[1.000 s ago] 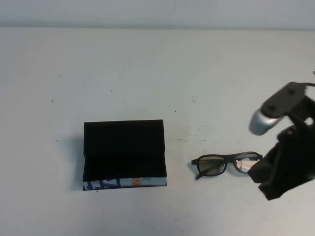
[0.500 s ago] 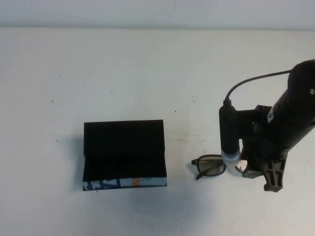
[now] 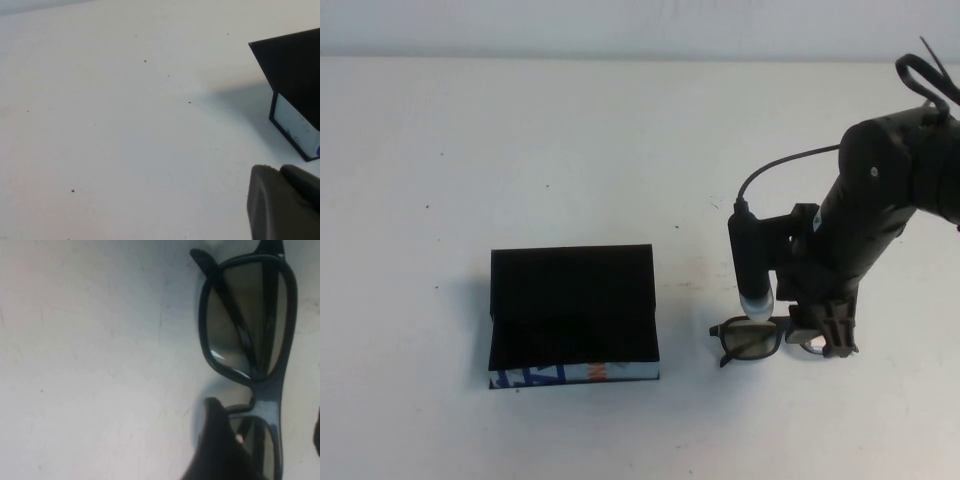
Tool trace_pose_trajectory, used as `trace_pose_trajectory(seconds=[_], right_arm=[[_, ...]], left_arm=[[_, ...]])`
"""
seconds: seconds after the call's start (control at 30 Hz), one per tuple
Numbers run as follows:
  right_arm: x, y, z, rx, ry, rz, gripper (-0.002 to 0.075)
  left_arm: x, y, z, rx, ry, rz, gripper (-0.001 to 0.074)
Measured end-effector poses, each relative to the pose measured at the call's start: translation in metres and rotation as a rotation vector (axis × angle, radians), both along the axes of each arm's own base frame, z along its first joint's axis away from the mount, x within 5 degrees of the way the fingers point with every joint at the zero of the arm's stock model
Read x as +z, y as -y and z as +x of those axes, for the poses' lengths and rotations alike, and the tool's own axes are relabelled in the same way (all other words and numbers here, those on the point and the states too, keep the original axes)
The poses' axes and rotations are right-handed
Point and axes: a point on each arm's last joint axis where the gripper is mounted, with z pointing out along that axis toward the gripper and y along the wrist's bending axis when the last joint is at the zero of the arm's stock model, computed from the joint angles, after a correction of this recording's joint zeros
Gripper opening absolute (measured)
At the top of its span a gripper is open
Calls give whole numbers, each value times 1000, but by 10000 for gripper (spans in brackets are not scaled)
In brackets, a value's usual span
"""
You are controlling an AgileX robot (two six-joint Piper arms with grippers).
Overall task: Return glasses to glasses case
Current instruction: Pick up the glasses from the table
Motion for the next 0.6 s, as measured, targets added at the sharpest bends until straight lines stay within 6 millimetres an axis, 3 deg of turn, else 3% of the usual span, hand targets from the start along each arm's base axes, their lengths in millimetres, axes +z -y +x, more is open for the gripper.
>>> trace_pose_trajectory(seconds=[0.6], right_arm=[[-26,-6,22,2,-47,-33,359]], left_arm=[[0,0,0,0,0,0,-1]])
